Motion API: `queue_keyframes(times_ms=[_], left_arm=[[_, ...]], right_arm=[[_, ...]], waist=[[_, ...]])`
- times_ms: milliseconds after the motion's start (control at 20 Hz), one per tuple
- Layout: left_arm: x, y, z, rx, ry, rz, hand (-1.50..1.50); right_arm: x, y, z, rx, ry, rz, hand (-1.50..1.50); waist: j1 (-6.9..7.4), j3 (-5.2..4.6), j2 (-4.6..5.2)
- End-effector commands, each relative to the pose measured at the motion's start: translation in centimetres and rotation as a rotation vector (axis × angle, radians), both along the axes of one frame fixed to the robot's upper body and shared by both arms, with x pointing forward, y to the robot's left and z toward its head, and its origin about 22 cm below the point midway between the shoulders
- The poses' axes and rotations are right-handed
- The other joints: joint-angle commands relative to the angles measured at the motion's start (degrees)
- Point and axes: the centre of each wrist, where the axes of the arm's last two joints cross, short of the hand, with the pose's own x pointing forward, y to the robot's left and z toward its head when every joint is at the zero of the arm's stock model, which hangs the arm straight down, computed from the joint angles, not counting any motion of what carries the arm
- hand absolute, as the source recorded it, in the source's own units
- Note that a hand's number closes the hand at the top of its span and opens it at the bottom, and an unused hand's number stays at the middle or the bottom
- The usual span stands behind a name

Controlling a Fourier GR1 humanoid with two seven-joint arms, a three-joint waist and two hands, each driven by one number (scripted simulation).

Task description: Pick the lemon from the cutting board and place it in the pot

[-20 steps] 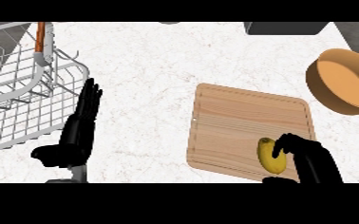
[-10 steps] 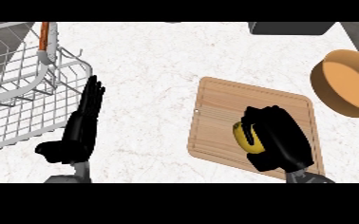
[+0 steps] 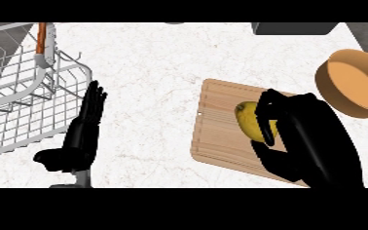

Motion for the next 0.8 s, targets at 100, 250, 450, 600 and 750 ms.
queue_keyframes(times_ms=[100,250,450,600,750], left_arm=[[1.1,0.5,0.4,0.014,-0.004,0.009,0.0],[-0.7,-0.6,-0.8,0.008,-0.021,-0.009,0.0],[1.0,0.4,0.6,0.03,-0.005,-0.003,0.0],[-0.8,0.9,-0.1,0.012,-0.006,-0.014,0.0],[0.2,0.3,2.1,0.03,-0.02,-0.01,0.0]], right_arm=[[-1.1,-1.8,3.4,0.006,-0.121,-0.166,1.5],[-1.3,-2.5,5.1,0.017,-0.122,-0.241,1.5],[1.0,-5.3,6.2,0.019,-0.129,-0.299,1.5],[3.6,-6.7,5.3,0.026,-0.143,-0.365,1.5],[3.3,-10.8,6.9,0.025,-0.124,-0.402,1.5]], waist=[[-0.17,0.04,0.11],[0.05,0.03,0.08],[0.05,0.05,0.14],[0.39,0.05,0.18],[0.12,0.07,0.1]])
